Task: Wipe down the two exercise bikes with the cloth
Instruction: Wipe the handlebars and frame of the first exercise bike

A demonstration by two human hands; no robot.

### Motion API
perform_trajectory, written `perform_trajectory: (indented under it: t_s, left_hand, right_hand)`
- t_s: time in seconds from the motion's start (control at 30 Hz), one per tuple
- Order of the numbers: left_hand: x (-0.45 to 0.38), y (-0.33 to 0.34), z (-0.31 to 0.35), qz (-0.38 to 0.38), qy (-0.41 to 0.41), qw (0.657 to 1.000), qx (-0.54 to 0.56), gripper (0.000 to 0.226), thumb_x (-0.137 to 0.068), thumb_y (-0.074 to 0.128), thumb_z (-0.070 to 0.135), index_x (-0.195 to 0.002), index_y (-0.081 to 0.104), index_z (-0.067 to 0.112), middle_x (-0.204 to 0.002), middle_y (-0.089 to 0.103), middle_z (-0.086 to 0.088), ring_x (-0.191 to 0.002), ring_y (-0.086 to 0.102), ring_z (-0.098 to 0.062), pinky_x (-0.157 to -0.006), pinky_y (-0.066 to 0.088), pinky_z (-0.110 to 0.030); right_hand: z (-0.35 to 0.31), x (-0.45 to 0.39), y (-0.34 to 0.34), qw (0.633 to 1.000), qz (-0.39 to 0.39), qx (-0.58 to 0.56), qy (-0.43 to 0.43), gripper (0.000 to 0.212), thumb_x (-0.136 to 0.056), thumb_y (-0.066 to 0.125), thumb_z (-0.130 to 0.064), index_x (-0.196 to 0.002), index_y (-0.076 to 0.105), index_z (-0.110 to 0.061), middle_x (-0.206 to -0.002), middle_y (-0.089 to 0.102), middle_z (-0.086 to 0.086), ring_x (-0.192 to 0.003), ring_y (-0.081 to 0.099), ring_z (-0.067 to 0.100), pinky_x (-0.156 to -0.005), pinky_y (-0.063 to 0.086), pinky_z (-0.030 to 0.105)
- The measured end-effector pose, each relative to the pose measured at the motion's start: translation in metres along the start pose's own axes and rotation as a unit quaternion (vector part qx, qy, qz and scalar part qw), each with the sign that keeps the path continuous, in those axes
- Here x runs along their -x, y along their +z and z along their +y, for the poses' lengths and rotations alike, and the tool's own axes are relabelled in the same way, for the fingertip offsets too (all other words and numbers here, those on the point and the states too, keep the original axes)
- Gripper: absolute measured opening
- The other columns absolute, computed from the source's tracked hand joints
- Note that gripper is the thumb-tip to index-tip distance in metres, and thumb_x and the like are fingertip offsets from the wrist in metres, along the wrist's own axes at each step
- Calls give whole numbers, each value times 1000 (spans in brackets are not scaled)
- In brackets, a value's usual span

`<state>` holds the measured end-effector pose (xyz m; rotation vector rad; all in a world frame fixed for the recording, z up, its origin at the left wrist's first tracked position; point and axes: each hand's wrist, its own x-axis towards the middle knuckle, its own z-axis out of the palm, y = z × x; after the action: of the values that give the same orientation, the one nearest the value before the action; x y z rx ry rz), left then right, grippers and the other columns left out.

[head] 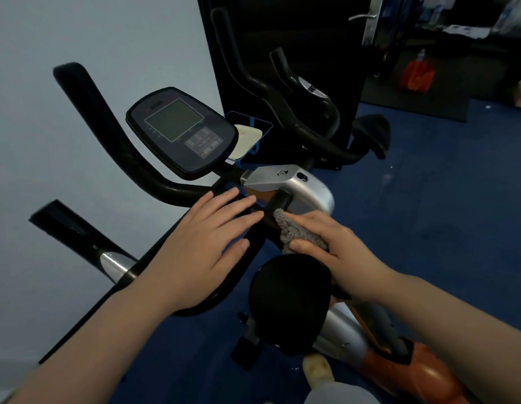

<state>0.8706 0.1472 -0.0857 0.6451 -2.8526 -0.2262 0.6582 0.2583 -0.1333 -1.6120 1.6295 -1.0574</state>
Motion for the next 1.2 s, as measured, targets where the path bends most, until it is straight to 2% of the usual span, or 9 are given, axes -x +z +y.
perform_trajectory:
  t_s: [0.17,0.33,0.47,0.57,0.63,0.7,0.8,0.93,1.2]
  left_hand:
    - [-1,0,-1,3,-3,1000,22,48,-96,28,40,-141,44,30,-152,29,17,-145,9,-1,-117,-6,-20]
    - [3,-7,-2,68,-55,994,73,41,-97,36,34,-135,52,28,-146,40,16,-142,22,1,-120,4,-26]
    - [13,-27,-18,158,-137,978,14,39,-95,37,29,-127,59,23,-136,54,9,-134,40,-8,-119,16,-34]
    - [24,-44,-36,164,-184,967,-69,40,-93,38,25,-125,62,18,-133,58,3,-131,47,-16,-117,20,-41]
    - [28,-49,-44,165,-213,959,-88,39,-91,43,20,-125,61,16,-133,58,2,-131,48,-17,-118,19,-40]
    - [27,-48,-45,180,-228,952,-94,41,-89,46,15,-128,59,14,-135,57,1,-131,48,-17,-117,20,-39]
    - [22,-42,-42,208,-258,937,-108,42,-87,47,11,-128,58,10,-135,57,-2,-128,51,-18,-116,24,-37]
    - [23,-39,-43,215,-266,933,-116,43,-90,39,15,-128,59,12,-136,58,-1,-127,52,-17,-114,27,-33]
    - [25,-36,-46,197,-223,947,-119,40,-92,43,16,-127,61,18,-137,56,3,-133,46,-15,-115,25,-37]
  right_hand:
    - [0,11,-2,1000,2,17,12,42,-87,48,-49,-129,45,-51,-111,55,-18,-110,52,-1,-99,41,20]
    - [-23,-9,-55,985,-136,102,26,40,-86,50,-53,-122,61,-39,-107,62,-20,-101,58,-2,-89,48,25]
    - [-61,-44,-82,998,-59,37,-11,34,-83,53,-53,-113,63,-44,-100,69,-25,-89,65,-7,-75,50,12]
    - [-84,-91,-56,994,-17,88,-60,27,-89,57,-43,-115,64,-39,-104,69,-18,-92,62,-7,-75,45,6]
    - [-98,-121,-20,983,-10,152,-98,39,-90,58,-42,-126,60,-27,-119,64,-4,-109,57,7,-92,44,20]
    - [-111,-145,17,973,-11,193,-128,47,-93,54,-43,-135,53,-23,-126,57,3,-117,52,18,-98,43,34]
    - [-123,-166,52,956,-22,251,-151,45,-97,45,-45,-134,52,-21,-124,55,5,-113,53,22,-90,47,40]
    - [-109,-158,60,948,-21,268,-170,36,-99,40,-43,-119,61,-22,-104,58,3,-97,56,19,-71,44,32]
    - [-82,-110,44,914,13,320,-248,43,-88,65,-22,-129,58,-14,-99,59,5,-88,58,19,-57,40,22]
